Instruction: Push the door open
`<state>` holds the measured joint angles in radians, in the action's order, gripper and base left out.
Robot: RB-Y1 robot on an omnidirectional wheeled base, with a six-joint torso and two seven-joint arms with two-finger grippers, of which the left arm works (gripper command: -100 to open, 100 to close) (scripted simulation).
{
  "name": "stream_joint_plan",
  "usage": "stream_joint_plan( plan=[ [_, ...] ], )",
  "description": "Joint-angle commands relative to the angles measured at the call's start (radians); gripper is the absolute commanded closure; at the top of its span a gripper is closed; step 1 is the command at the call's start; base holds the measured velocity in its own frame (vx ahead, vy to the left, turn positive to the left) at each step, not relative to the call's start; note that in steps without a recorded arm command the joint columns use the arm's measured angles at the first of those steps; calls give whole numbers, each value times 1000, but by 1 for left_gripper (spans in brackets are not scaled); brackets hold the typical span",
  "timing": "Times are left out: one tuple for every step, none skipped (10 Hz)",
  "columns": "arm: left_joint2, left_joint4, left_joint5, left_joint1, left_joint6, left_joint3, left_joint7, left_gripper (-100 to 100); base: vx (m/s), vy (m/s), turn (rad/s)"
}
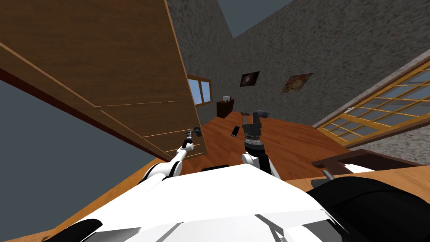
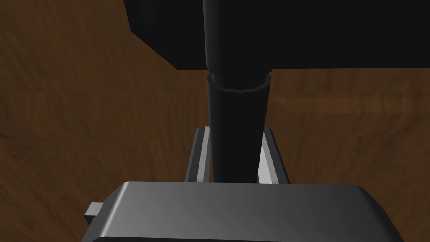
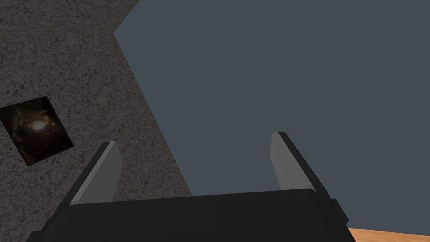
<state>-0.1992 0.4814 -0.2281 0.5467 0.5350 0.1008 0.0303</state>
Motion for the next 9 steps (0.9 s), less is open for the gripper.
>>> stream_joint_plan(
  plan=[
    [-4,2,-6,2,-3,14,10,100,119,-63,34],
    [-6,1,-9,1,-2,19,12,100,163,-96,53],
    [-11,-1,-13,0,-2,29,16,100,188,-136,68],
    [-11,-1,-13,0,-2,29,16,100,118,-92,56],
    [-18,-3,-19,-1,0,43,21,100,119,-76,41],
    [-20,-4,-21,-2,0,46,23,100,139,-83,46],
    [-23,-5,-24,-3,1,53,25,100,135,-71,39],
    [-26,-6,-26,-3,1,58,28,100,136,-60,37],
    [-29,-2,-26,-12,-5,60,29,100,59,-15,42]
  ],
)
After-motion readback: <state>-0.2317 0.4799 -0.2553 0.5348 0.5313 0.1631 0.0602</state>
